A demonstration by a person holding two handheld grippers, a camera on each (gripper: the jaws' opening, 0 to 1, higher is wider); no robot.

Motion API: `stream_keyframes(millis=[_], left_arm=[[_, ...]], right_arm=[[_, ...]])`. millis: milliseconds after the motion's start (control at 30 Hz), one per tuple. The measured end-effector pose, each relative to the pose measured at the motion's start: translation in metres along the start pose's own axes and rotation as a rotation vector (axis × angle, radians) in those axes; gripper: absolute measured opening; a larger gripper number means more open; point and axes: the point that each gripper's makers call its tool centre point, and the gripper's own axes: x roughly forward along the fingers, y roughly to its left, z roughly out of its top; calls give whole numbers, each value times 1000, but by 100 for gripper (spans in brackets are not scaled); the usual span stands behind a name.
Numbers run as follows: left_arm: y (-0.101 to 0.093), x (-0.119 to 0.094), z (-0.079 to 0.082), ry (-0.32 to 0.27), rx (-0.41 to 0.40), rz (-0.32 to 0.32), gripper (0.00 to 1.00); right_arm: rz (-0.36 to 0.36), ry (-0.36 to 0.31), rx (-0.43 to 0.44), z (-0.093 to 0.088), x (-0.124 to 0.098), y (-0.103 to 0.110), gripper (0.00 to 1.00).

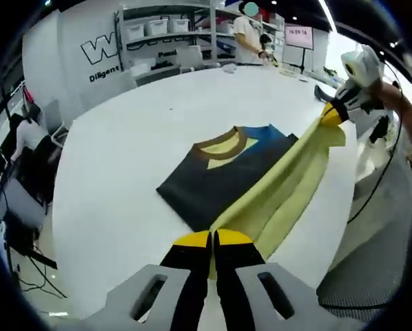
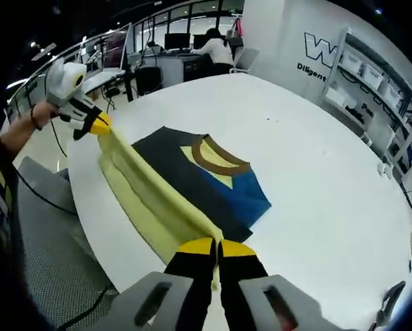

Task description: Fold the garment on the visible template until the final outline fits inside the template.

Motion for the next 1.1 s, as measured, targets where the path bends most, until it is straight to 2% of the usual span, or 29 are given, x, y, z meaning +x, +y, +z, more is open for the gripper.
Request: stream_keyframes(millis=[33, 167, 300, 433, 567, 633, 667, 767, 833, 1100], left_arm=[[1, 1, 1, -2, -1, 0, 0], [12, 6, 21, -63, 4, 35, 0], [16, 10, 31, -75, -24, 13, 0], [27, 20, 43, -89, 11, 34, 0], [34, 33, 54, -105, 8, 46, 0], [34, 41, 54, -78, 25, 36, 0], [34, 43, 54, -56, 35, 31, 0], [41, 51, 63, -75, 41, 52, 0], [47, 59, 65, -74, 17, 64, 0], [61, 95, 50, -20, 16, 125, 0]], right_arm=[[-11, -10, 2, 3, 0, -3, 0], [-38, -52, 42, 17, 2, -16, 0], [-55, -57, 50, 21, 6, -25, 0], [-86, -66, 71, 27, 18, -35, 0], [-114, -70, 85, 31, 28, -47, 0], [-119, -59, 88, 30, 34, -51, 0], [-117, -39, 142, 26, 39, -54, 0], [-141, -57, 138, 30, 49, -63, 0], [-157, -59, 138, 31, 59, -68, 0], [-151, -32, 142, 23, 97, -76, 0]])
